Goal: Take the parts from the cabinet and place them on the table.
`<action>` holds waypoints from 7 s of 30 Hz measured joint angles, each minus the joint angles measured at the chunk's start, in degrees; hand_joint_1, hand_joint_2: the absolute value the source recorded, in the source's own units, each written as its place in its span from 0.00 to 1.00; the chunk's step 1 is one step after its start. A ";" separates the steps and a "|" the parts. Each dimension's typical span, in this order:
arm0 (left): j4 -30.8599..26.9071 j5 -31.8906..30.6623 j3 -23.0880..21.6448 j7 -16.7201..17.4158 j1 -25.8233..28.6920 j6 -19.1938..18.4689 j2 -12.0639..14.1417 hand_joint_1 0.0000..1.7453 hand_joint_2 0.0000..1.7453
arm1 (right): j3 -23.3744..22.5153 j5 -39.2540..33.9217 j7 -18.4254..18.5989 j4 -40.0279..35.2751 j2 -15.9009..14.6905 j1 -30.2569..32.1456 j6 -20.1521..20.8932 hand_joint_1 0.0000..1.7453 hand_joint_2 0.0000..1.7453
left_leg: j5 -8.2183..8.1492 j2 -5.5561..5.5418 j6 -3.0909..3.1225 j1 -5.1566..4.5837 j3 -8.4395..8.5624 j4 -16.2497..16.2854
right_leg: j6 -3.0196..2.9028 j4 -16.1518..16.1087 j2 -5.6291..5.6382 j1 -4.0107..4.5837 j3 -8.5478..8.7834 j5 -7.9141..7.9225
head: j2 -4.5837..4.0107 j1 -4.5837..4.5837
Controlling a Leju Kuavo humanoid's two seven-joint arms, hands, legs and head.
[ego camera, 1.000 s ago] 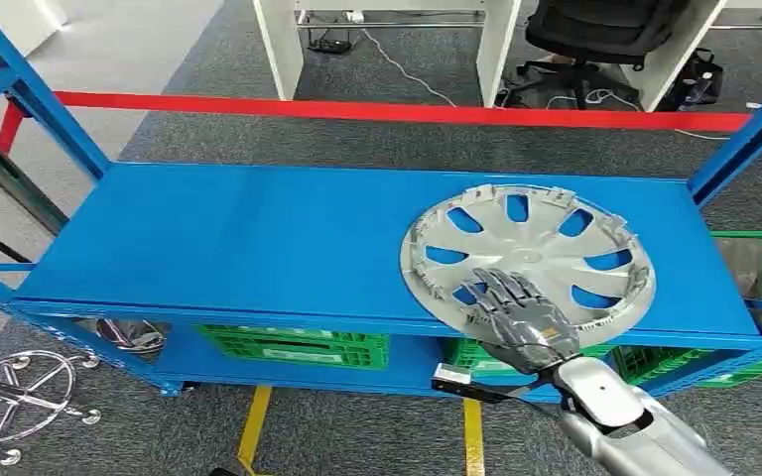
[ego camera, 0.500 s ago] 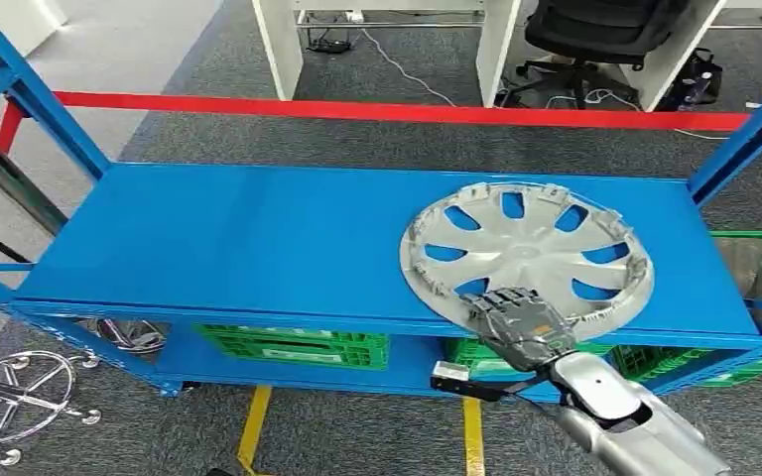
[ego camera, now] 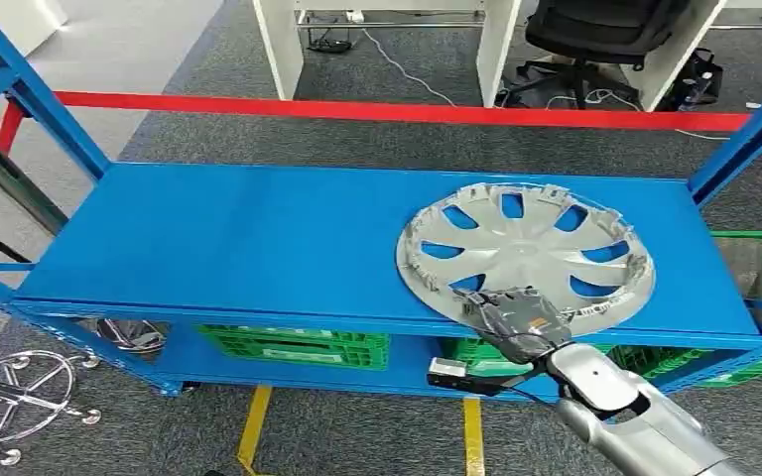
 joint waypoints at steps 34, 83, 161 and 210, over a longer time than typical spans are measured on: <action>0.46 0.46 0.77 0.04 0.58 1.71 -0.15 0.00 0.00 | 2.12 21.20 -4.92 -35.68 3.65 4.96 -22.88 1.00 1.00 | 0.00 -0.01 0.01 0.00 -0.37 0.07 | 0.03 0.02 -0.03 0.00 -0.28 0.01 | 0.00 0.00; 0.55 -1.20 0.35 -0.07 0.07 2.58 -0.52 0.00 0.00 | 1.57 21.18 -9.49 -42.47 6.64 5.63 -22.88 1.00 1.00 | -0.87 -0.03 0.09 0.80 -0.03 1.03 | 1.98 0.99 0.43 -0.65 -2.74 1.52 | 0.00 0.55; 1.03 -6.19 -1.09 27.74 -1.81 -1.31 -0.76 0.00 0.00 | -1.40 21.20 -9.48 -41.46 7.06 8.93 -22.99 1.00 1.00 | -3.19 3.76 -0.51 0.42 3.79 -0.01 | -0.06 0.50 -2.41 0.60 -4.36 3.70 | 0.00 -0.24; 1.05 -7.17 -3.02 26.75 -2.34 -1.77 -1.57 0.00 0.00 | -2.25 21.22 -10.84 -41.81 9.55 9.57 -23.04 1.00 1.00 | 5.82 4.20 -0.76 0.28 -6.75 0.53 | -0.40 -1.22 -1.66 0.22 2.38 -1.71 | 0.00 0.42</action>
